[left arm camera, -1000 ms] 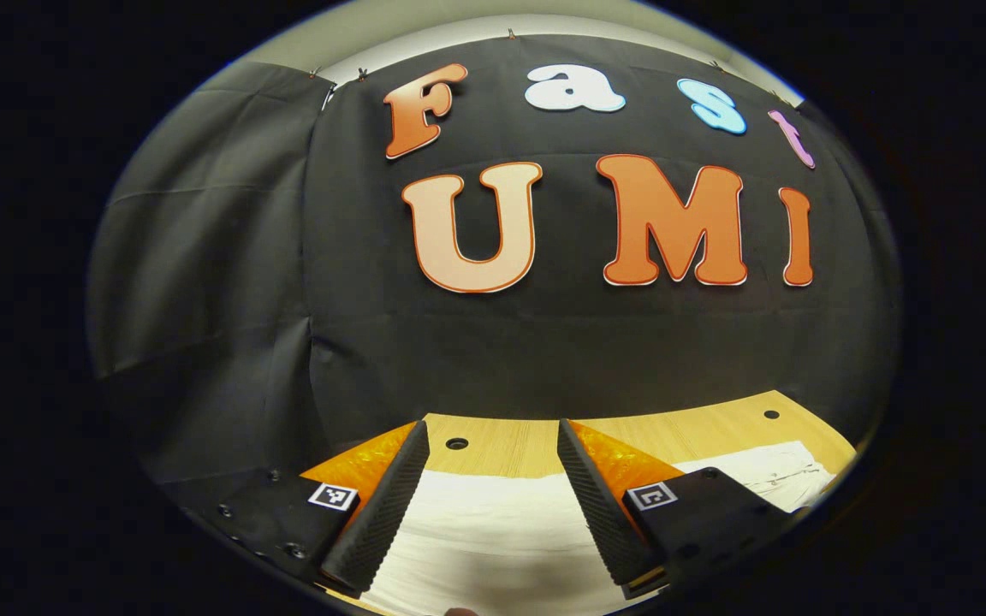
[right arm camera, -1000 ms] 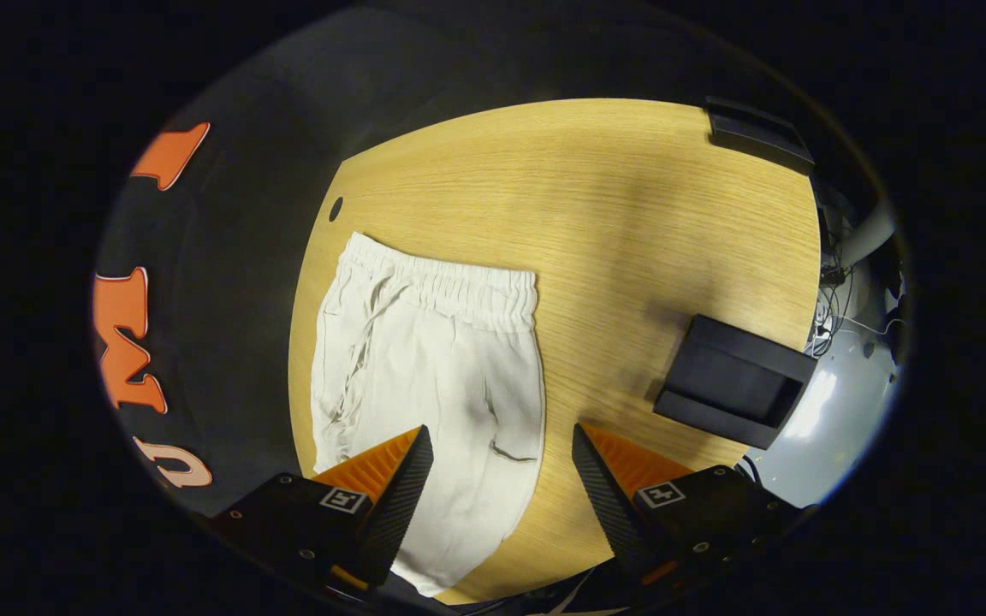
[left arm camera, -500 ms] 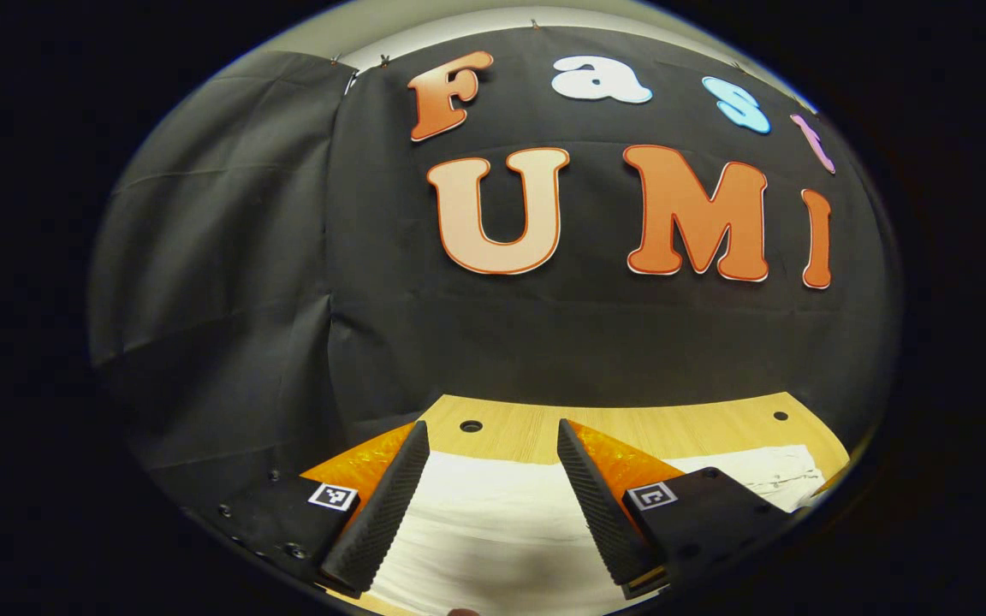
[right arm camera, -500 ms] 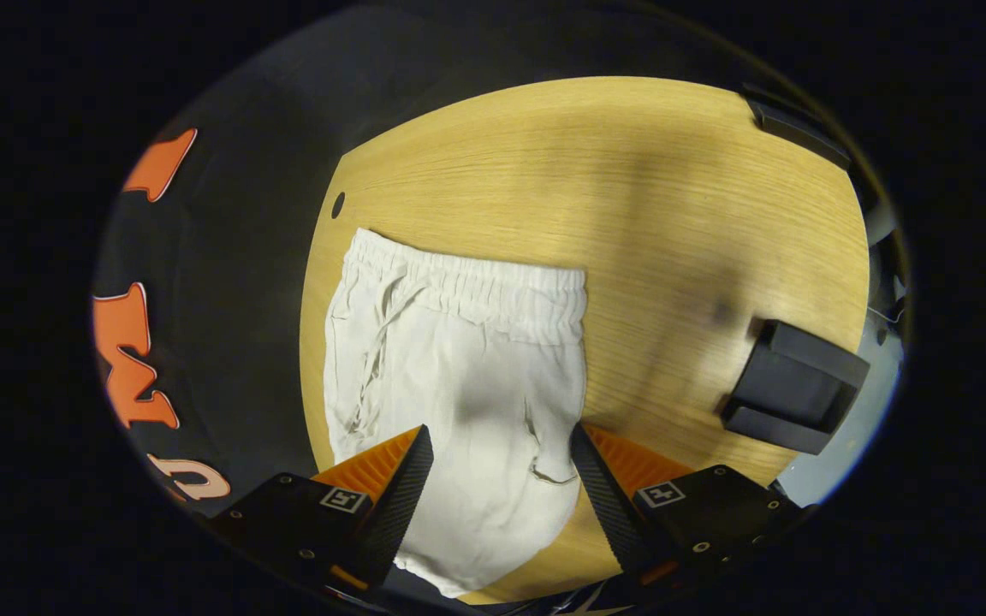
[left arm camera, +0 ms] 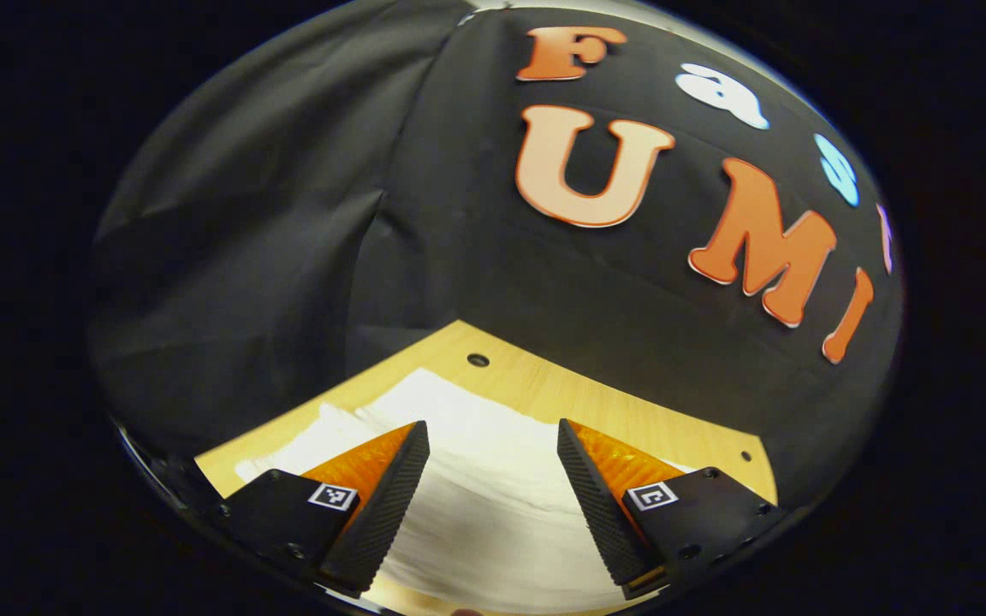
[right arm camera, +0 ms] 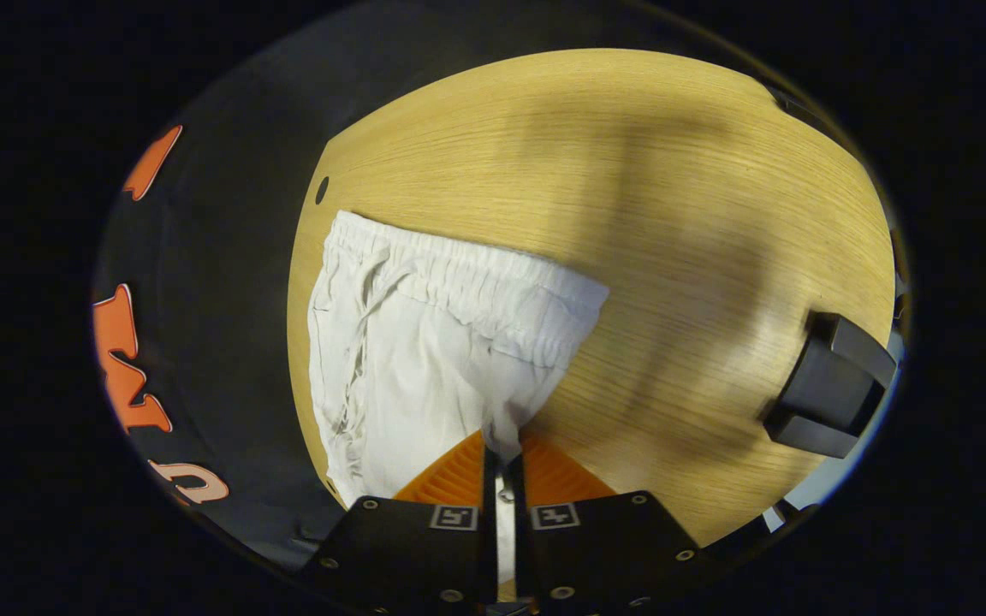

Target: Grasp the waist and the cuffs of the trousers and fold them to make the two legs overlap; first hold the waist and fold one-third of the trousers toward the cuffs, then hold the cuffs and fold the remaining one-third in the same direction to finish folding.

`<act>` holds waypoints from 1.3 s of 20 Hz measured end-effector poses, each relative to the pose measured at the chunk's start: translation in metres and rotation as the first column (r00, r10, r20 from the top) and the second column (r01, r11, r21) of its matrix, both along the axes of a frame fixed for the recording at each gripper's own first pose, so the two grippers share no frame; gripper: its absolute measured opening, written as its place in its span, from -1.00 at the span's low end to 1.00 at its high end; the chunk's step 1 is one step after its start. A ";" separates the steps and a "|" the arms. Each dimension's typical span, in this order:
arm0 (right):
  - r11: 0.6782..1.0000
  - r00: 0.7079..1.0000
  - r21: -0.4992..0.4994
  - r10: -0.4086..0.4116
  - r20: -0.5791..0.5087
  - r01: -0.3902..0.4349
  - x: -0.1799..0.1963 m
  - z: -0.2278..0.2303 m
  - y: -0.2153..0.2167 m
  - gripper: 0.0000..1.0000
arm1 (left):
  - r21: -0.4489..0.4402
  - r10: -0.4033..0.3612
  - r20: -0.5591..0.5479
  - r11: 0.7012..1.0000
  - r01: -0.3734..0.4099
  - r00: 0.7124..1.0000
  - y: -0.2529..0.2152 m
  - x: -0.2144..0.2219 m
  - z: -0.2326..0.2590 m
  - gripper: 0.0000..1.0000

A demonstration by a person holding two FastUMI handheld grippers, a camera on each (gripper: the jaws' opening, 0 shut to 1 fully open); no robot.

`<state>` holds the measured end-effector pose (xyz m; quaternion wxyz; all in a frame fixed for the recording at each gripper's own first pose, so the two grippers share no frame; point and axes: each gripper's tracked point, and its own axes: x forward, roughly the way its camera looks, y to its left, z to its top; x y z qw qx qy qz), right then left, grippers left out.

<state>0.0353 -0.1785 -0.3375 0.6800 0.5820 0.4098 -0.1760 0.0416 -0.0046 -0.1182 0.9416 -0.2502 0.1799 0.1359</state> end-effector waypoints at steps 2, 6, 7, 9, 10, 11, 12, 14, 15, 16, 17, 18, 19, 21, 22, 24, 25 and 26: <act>1.000 1.000 -0.003 0.012 0.005 -0.012 0.000 0.000 -0.001 -0.96 | -0.143 0.048 -0.050 0.988 -0.055 0.998 0.008 -0.009 -0.024 0.99; 1.000 1.000 0.001 0.018 0.000 -0.018 0.000 0.000 0.000 -0.96 | -0.310 0.130 -0.173 0.934 -0.179 0.976 0.023 -0.037 -0.072 0.99; 1.000 1.000 0.004 0.016 0.000 -0.016 0.000 0.000 0.000 -0.97 | -0.322 0.143 -0.208 0.924 -0.206 0.968 0.026 -0.042 -0.075 1.00; 1.000 1.000 0.009 0.015 0.000 -0.015 -0.001 0.000 0.000 -0.97 | -0.364 0.163 -0.268 0.895 -0.257 0.949 0.019 -0.046 -0.078 1.00; 1.000 1.000 0.008 0.015 0.000 -0.015 0.000 0.000 0.000 -0.96 | -0.391 0.174 -0.298 0.875 -0.286 0.939 0.019 -0.051 -0.080 0.99; 1.000 1.000 0.007 0.018 -0.001 -0.018 0.000 0.000 0.000 -0.96 | -0.414 0.187 -0.323 0.854 -0.316 0.928 0.024 -0.056 -0.084 0.93; 1.000 1.000 0.005 0.020 -0.003 -0.020 0.000 0.000 0.001 -0.96 | -0.434 0.198 -0.347 0.832 -0.344 0.917 0.025 -0.060 -0.085 1.00; 1.000 1.000 0.005 0.020 -0.005 -0.020 0.000 0.000 0.001 -0.96 | -0.452 0.216 -0.382 0.805 -0.386 0.898 0.026 -0.068 -0.086 1.00; 1.000 1.000 0.006 0.019 -0.005 -0.019 -0.001 0.000 0.001 -0.96 | -0.451 0.222 -0.397 0.798 -0.400 0.891 0.028 -0.072 -0.089 1.00; 1.000 1.000 0.008 0.018 -0.006 -0.018 -0.001 0.000 0.001 -0.96 | -0.449 0.227 -0.414 0.792 -0.414 0.882 0.032 -0.076 -0.090 1.00; 1.000 1.000 0.008 0.017 -0.007 -0.017 0.000 -0.001 0.001 -0.96 | -0.450 0.232 -0.427 0.784 -0.428 0.874 0.033 -0.079 -0.093 1.00; 1.000 1.000 0.009 0.017 -0.008 -0.017 -0.001 0.000 0.002 -0.96 | -0.456 0.237 -0.440 0.772 -0.443 0.866 0.035 -0.080 -0.094 1.00; 1.000 1.000 0.008 0.017 -0.010 -0.017 -0.001 -0.001 0.001 -0.96 | -0.466 0.239 -0.450 0.759 -0.455 0.860 0.034 -0.081 -0.096 1.00; 1.000 1.000 0.008 0.015 -0.014 -0.015 -0.001 -0.001 0.001 -0.96 | -0.486 0.231 -0.479 0.733 -0.475 0.847 0.041 -0.089 -0.112 1.00; 1.000 1.000 0.007 0.016 -0.016 -0.016 -0.001 -0.001 0.002 -0.96 | -0.496 0.228 -0.492 0.720 -0.485 0.840 0.043 -0.089 -0.118 1.00; 1.000 1.000 0.004 0.016 -0.018 -0.016 -0.001 -0.001 0.001 -0.96 | -0.508 0.229 -0.499 0.704 -0.496 0.836 0.045 -0.087 -0.126 1.00; 1.000 1.000 0.004 0.013 -0.019 -0.013 -0.001 -0.001 0.001 -0.96 | -0.513 0.228 -0.500 0.699 -0.498 0.836 0.045 -0.087 -0.127 1.00; 1.000 1.000 0.004 0.011 -0.019 -0.011 -0.001 -0.001 0.002 -0.96 | -0.518 0.224 -0.501 0.697 -0.497 0.836 0.045 -0.086 -0.128 1.00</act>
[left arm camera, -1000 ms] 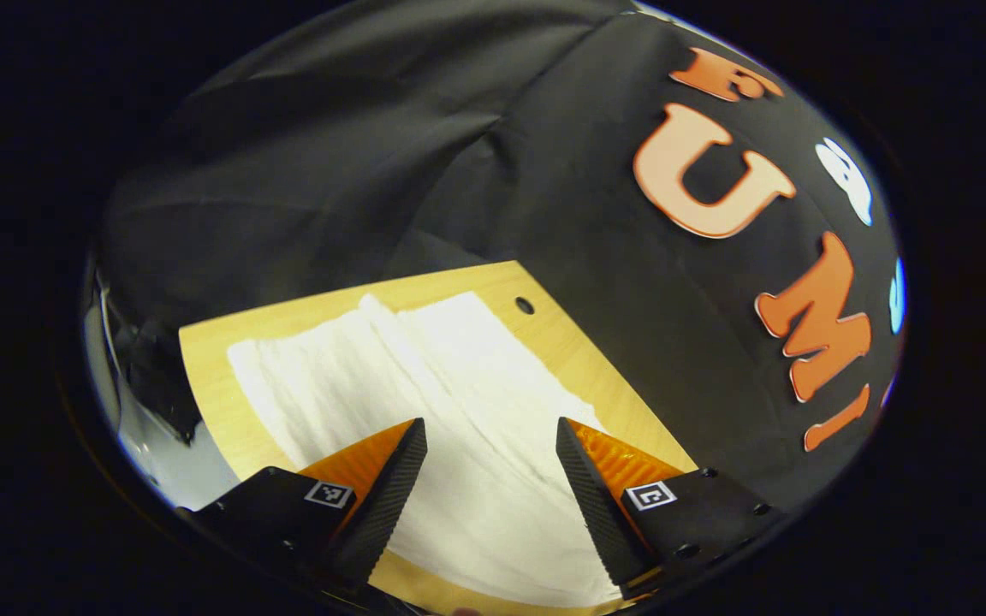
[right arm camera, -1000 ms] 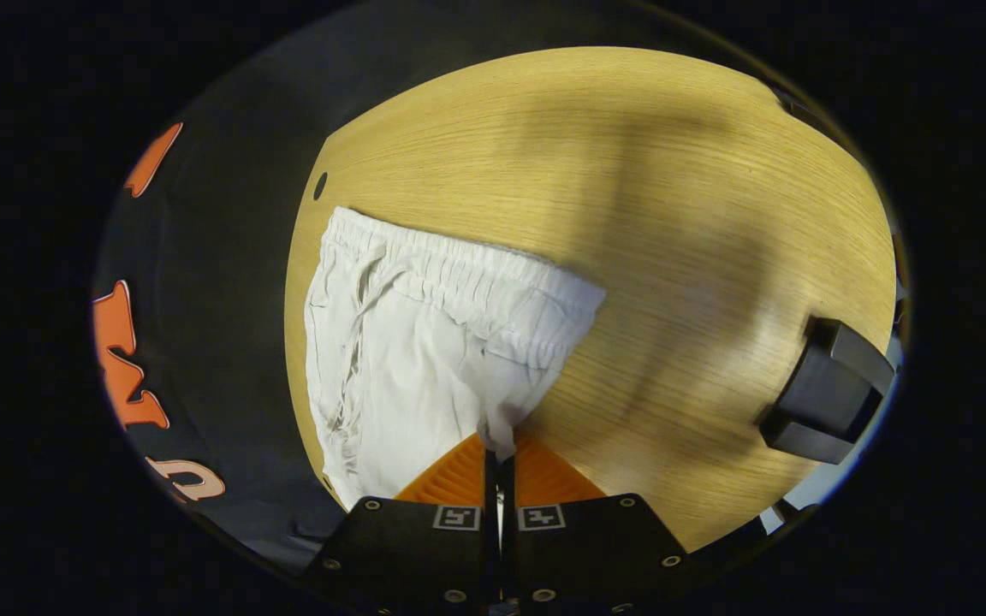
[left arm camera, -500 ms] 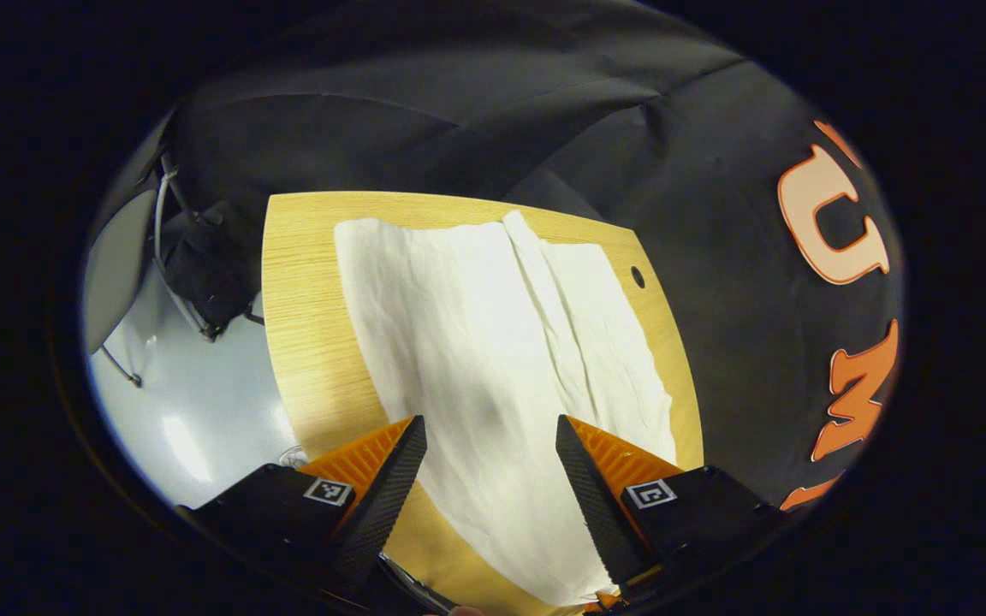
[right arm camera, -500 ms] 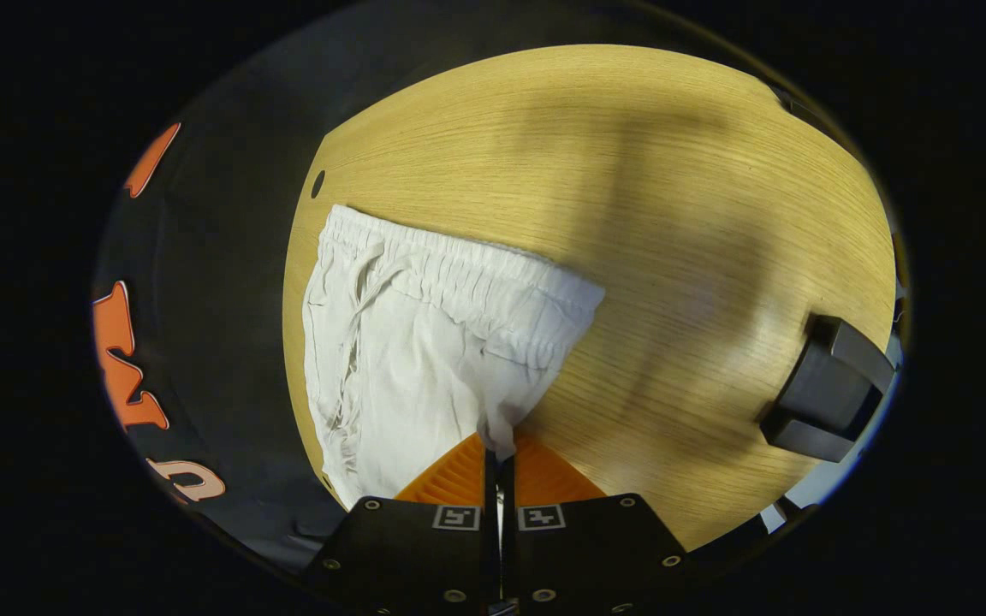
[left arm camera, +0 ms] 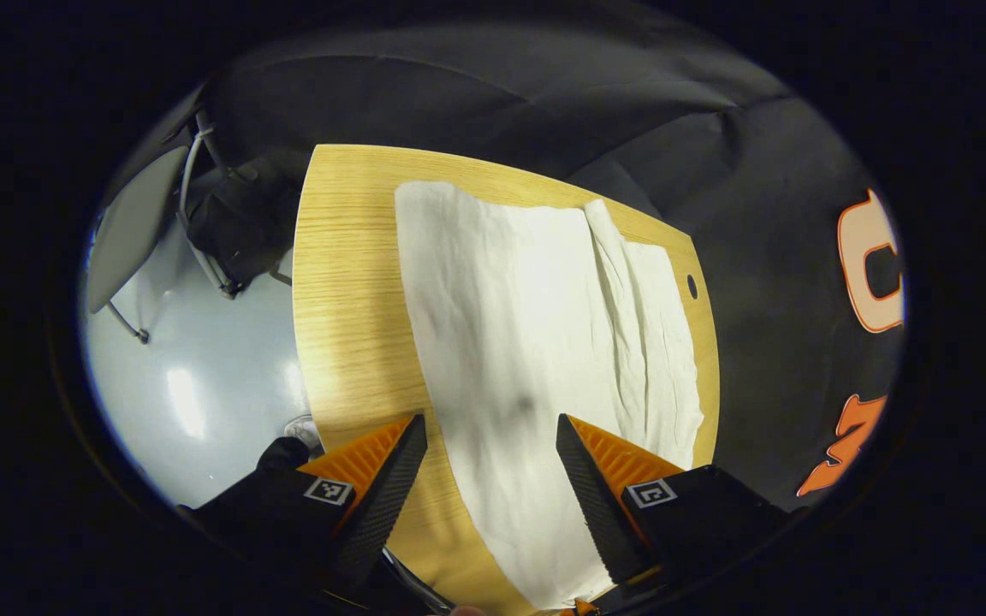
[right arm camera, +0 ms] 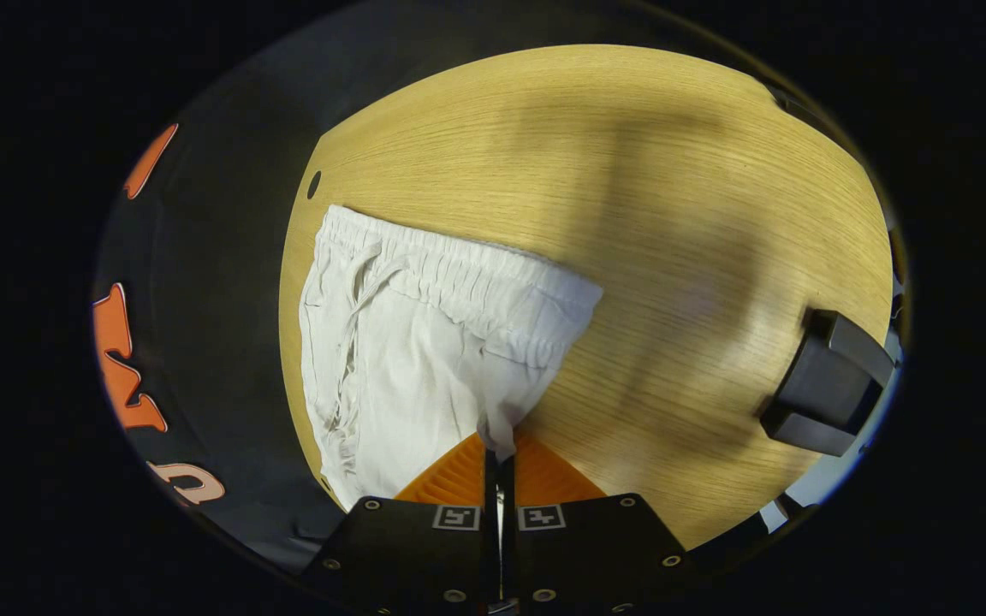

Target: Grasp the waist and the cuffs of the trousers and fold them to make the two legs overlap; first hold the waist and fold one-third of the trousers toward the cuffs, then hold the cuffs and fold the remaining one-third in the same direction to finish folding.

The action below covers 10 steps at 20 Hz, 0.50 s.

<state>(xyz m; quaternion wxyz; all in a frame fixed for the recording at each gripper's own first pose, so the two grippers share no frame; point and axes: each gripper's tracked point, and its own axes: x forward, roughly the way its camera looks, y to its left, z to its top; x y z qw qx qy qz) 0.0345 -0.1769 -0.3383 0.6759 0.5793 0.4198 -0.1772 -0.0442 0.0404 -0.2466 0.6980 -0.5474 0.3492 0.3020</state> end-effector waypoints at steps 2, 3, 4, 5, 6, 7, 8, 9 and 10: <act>1.000 1.000 0.001 -0.006 0.000 0.006 0.000 0.000 0.000 -0.96 | 0.003 -0.006 -0.005 1.000 0.006 1.000 0.004 0.003 -0.002 1.00; 1.000 1.000 0.003 -0.010 0.001 0.010 0.000 0.000 0.000 -0.96 | 0.012 -0.013 -0.007 1.000 0.013 1.000 0.006 0.007 -0.003 1.00; 1.000 1.000 0.005 -0.015 0.002 0.015 0.000 0.000 0.000 -0.96 | 0.016 -0.025 -0.001 1.000 0.025 1.000 0.007 0.011 -0.004 0.98; 1.000 1.000 0.009 -0.017 0.003 0.017 0.000 0.000 0.000 -0.96 | 0.019 -0.037 0.010 0.999 0.036 0.999 0.007 0.017 -0.003 1.00; 1.000 1.000 0.011 -0.019 0.004 0.019 0.000 0.000 0.000 -0.96 | 0.021 -0.046 0.016 0.999 0.046 0.999 0.008 0.023 -0.003 1.00; 1.000 1.000 0.014 -0.022 0.006 0.022 -0.001 0.000 0.000 -0.96 | 0.021 -0.056 0.029 0.998 0.055 0.998 0.009 0.028 -0.003 1.00; 1.000 1.000 0.018 -0.024 0.008 0.024 0.000 0.000 0.001 -0.96 | 0.016 -0.061 0.031 0.998 0.060 0.998 0.009 0.032 -0.004 0.97; 0.999 1.000 0.023 -0.028 0.010 0.028 0.001 0.000 0.000 -0.96 | 0.018 -0.052 0.029 0.999 0.052 0.998 0.011 0.035 -0.007 0.82; 0.999 0.999 0.027 -0.031 0.011 0.031 0.000 0.000 0.001 -0.96 | 0.001 -0.054 0.019 0.999 0.054 0.998 0.011 0.036 -0.011 0.75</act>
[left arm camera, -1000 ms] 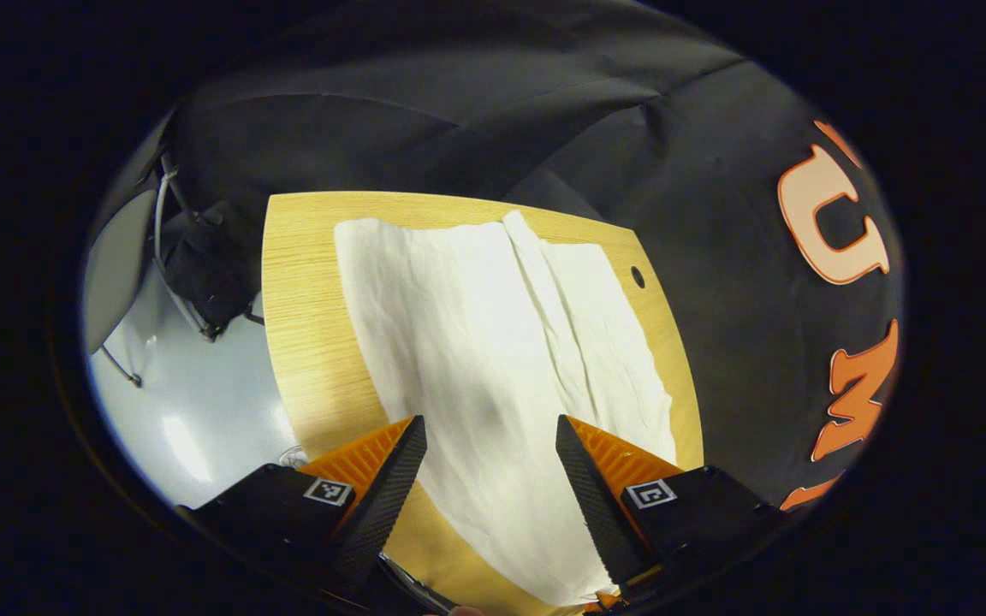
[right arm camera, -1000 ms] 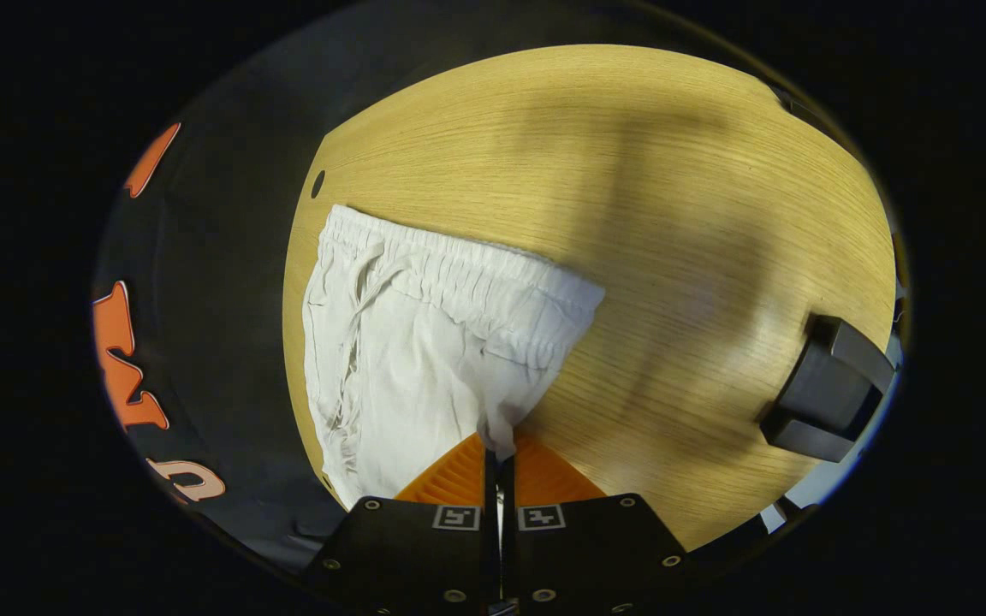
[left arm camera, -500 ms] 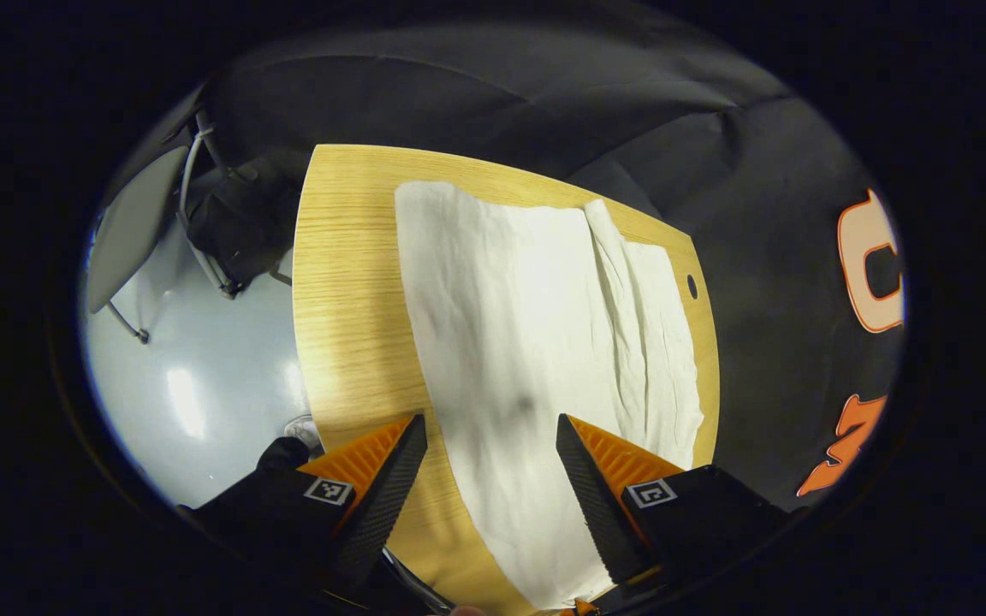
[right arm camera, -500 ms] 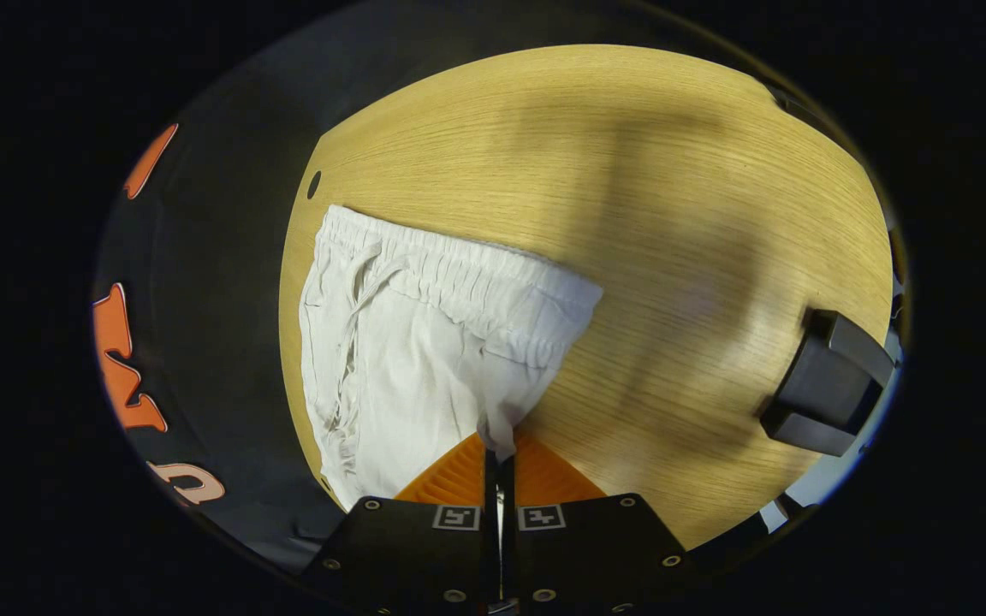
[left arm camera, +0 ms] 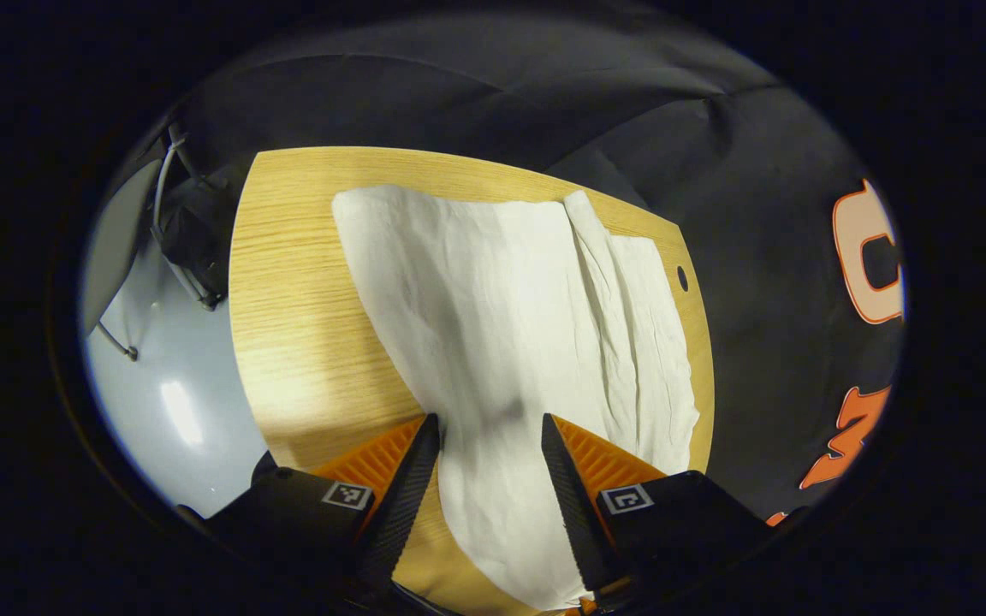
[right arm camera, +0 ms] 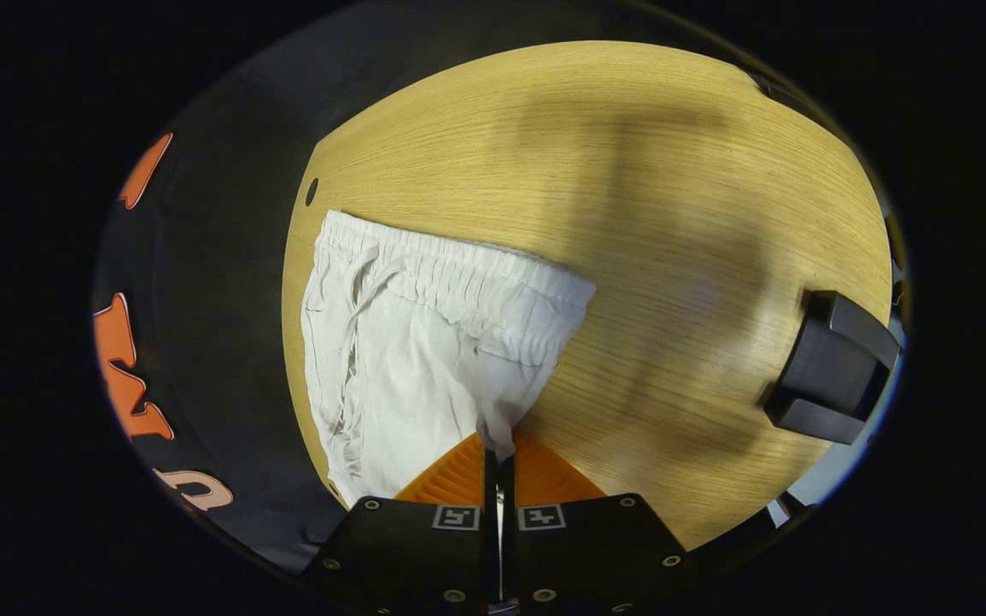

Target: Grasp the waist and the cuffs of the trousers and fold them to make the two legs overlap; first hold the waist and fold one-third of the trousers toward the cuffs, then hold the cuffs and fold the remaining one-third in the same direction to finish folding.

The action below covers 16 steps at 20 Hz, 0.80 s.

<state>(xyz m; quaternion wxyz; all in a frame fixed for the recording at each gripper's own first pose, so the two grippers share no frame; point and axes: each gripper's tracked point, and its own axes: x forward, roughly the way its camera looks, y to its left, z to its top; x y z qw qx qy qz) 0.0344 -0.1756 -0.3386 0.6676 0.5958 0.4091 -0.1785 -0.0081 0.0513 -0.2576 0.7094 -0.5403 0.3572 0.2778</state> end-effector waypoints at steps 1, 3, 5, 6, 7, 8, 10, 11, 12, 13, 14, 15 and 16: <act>1.000 1.000 0.002 -0.001 0.001 0.001 0.000 0.000 0.000 -0.96 | -0.011 0.000 0.010 1.000 0.000 1.000 0.000 0.003 -0.004 0.14; 1.000 1.000 0.003 0.005 0.003 -0.005 0.000 0.000 -0.001 -0.96 | -0.032 -0.016 0.035 0.999 0.017 0.999 -0.002 0.010 -0.005 -0.20; 1.000 1.000 -0.004 0.014 0.000 -0.014 0.000 0.000 -0.001 -0.96 | -0.033 -0.011 0.027 0.999 0.011 1.000 0.001 0.011 -0.009 -0.75; 1.000 1.000 -0.008 0.018 -0.004 -0.018 0.000 0.000 -0.001 -0.96 | -0.045 -0.022 0.021 0.999 0.023 1.000 -0.003 0.010 -0.010 -0.77; 1.000 1.000 -0.012 0.019 -0.011 -0.019 0.000 0.000 -0.001 -0.96 | -0.036 -0.032 0.024 0.999 0.033 0.999 0.000 0.009 -0.008 -0.78; 1.000 1.000 -0.014 0.015 -0.022 -0.015 -0.002 0.001 -0.002 -0.96 | -0.032 -0.044 0.017 0.998 0.045 0.999 0.000 0.007 -0.009 -0.80; 1.000 1.000 -0.005 -0.006 -0.011 0.006 -0.002 0.010 -0.002 -0.96 | -0.028 -0.063 0.003 0.998 0.063 0.998 0.001 0.006 -0.005 -0.80; 1.000 1.000 -0.005 -0.012 0.002 0.012 -0.002 0.016 -0.002 -0.96 | -0.033 -0.072 0.009 0.997 0.073 0.997 0.000 0.007 0.001 -0.80; 1.000 1.000 -0.007 -0.017 0.015 0.017 -0.002 0.023 -0.002 -0.96 | -0.036 -0.084 0.024 0.996 0.085 0.996 0.001 0.010 0.010 -0.81; 1.000 0.999 -0.008 -0.018 0.027 0.019 -0.001 0.030 -0.002 -0.97 | -0.034 -0.098 0.042 0.994 0.099 0.994 0.003 0.013 0.020 -0.81; 1.000 0.999 -0.011 -0.020 0.040 0.020 0.001 0.039 0.000 -0.97 | -0.026 -0.114 0.064 0.993 0.116 0.991 0.006 0.018 0.032 -0.81; 1.000 0.998 -0.012 -0.023 0.057 0.023 0.004 0.049 0.001 -0.98 | -0.013 -0.135 0.081 0.991 0.137 0.988 0.009 0.024 0.043 -0.80; 0.999 0.996 -0.019 -0.042 0.081 0.044 0.008 0.062 0.002 -0.98 | 0.002 -0.151 0.094 0.988 0.152 0.984 0.014 0.031 0.055 -0.80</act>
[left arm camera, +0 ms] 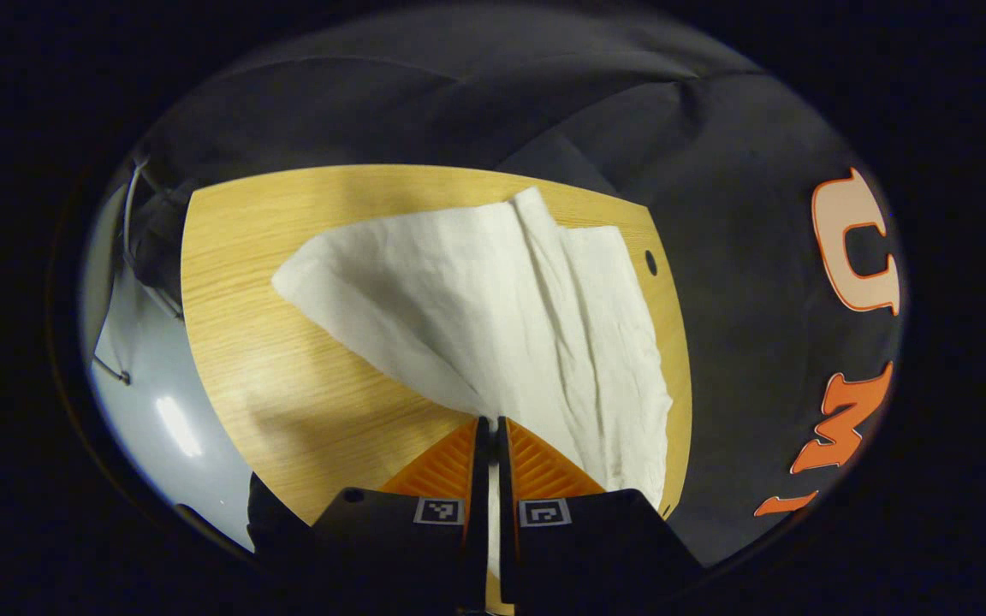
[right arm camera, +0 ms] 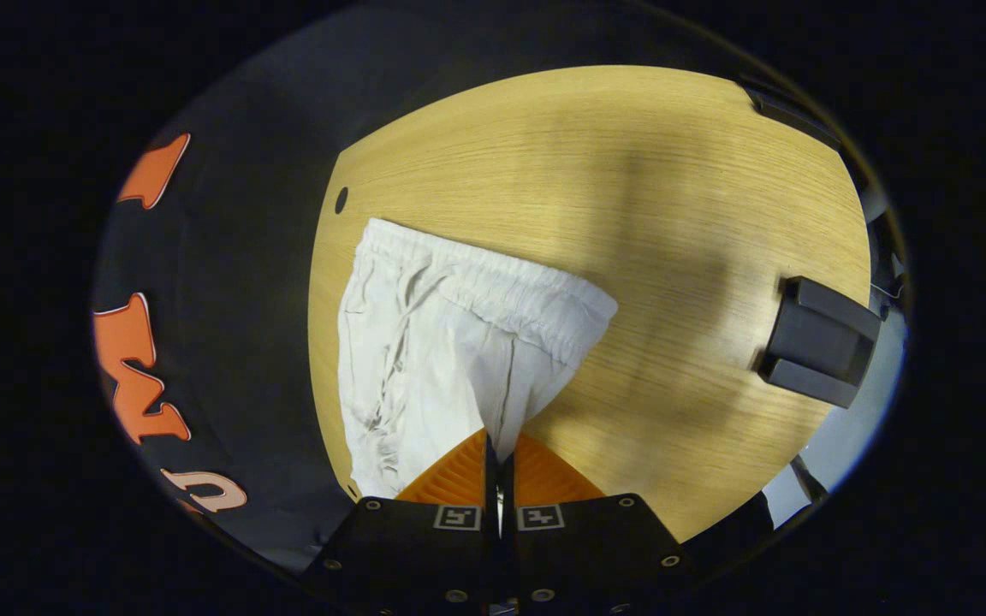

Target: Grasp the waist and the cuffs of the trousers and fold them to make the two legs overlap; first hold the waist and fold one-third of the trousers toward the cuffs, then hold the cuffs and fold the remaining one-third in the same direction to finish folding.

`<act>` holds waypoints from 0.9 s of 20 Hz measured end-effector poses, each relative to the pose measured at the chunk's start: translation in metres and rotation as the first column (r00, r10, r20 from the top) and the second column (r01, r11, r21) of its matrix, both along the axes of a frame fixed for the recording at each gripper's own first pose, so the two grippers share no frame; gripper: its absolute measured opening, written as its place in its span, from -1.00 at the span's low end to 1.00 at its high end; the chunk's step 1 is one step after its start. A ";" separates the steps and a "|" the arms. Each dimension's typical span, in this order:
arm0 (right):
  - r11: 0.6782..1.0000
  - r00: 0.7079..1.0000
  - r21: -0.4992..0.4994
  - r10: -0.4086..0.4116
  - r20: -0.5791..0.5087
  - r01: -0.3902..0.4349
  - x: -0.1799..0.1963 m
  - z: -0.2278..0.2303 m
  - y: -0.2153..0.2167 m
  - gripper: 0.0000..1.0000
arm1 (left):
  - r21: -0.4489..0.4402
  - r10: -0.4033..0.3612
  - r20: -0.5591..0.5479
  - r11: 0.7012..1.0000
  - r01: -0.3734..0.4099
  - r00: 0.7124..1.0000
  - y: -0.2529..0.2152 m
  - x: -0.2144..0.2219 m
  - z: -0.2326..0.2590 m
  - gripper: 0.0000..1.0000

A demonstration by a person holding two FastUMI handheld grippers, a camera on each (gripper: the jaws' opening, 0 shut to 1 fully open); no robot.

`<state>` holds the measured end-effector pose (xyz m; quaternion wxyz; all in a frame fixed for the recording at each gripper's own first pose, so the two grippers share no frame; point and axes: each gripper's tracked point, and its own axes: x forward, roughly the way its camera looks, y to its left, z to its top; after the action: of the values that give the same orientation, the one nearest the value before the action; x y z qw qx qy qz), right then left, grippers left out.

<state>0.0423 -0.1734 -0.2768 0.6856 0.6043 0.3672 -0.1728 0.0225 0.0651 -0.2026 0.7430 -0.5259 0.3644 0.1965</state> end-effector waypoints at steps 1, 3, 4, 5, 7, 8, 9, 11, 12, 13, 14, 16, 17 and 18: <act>1.000 1.000 -0.003 -0.016 0.026 0.016 0.006 0.013 0.001 -0.99 | 0.008 -0.009 0.012 1.000 0.009 1.000 0.003 0.010 0.011 -0.80; 1.000 0.998 -0.011 -0.018 0.068 0.019 0.020 0.036 0.007 -0.98 | 0.012 -0.044 0.047 0.999 0.043 0.998 0.005 0.033 0.037 -0.78; 1.000 0.997 -0.018 -0.012 0.083 0.014 0.029 0.045 0.008 -0.99 | 0.022 -0.073 0.062 0.997 0.072 0.995 0.007 0.045 0.048 -0.81; 1.000 0.996 -0.025 -0.010 0.090 0.012 0.037 0.054 0.008 -0.99 | 0.037 -0.105 0.078 0.994 0.102 0.991 0.009 0.058 0.059 -0.78; 0.998 0.994 -0.054 -0.004 0.110 0.010 0.056 0.073 0.007 -0.98 | 0.064 -0.160 0.104 0.986 0.154 0.982 0.012 0.089 0.079 -0.81; 0.997 0.993 -0.078 0.001 0.118 0.008 0.066 0.081 0.003 -0.99 | 0.074 -0.182 0.110 0.982 0.174 0.977 0.014 0.106 0.088 -0.81; 0.996 0.993 -0.089 -0.001 0.119 0.012 0.076 0.088 -0.002 -0.99 | 0.086 -0.199 0.110 0.978 0.190 0.974 0.012 0.125 0.095 -0.81; 0.995 0.992 -0.098 -0.001 0.123 0.013 0.099 0.101 -0.008 -0.98 | 0.108 -0.228 0.112 0.970 0.216 0.967 0.008 0.156 0.104 -0.81; 0.994 0.993 -0.108 0.006 0.119 0.007 0.113 0.102 -0.012 -0.99 | 0.110 -0.236 0.121 0.968 0.224 0.964 0.005 0.170 0.110 -0.81; 0.993 0.993 -0.115 0.017 0.114 -0.004 0.127 0.103 -0.015 -0.99 | 0.109 -0.242 0.125 0.967 0.229 0.962 -0.001 0.185 0.113 -0.81; 0.993 0.994 -0.119 0.024 0.106 -0.012 0.141 0.103 -0.016 -0.99 | 0.111 -0.243 0.115 0.967 0.231 0.963 -0.003 0.199 0.111 -0.81; 0.992 0.995 -0.122 0.044 0.089 -0.033 0.171 0.100 -0.017 -0.99 | 0.121 -0.250 0.096 0.964 0.238 0.963 -0.005 0.228 0.104 -0.81; 0.991 0.996 -0.123 0.053 0.076 -0.044 0.187 0.096 -0.018 -0.99 | 0.125 -0.252 0.087 0.963 0.240 0.964 -0.008 0.242 0.099 -0.80; 0.991 0.996 -0.122 0.065 0.066 -0.056 0.201 0.091 -0.017 -0.99 | 0.130 -0.255 0.067 0.961 0.245 0.965 -0.011 0.255 0.092 -0.81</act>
<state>0.2438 -0.1903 -0.1858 0.7379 0.5564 0.3503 -0.1525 0.2772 0.0543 -0.1103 0.8068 -0.4376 0.3839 0.1007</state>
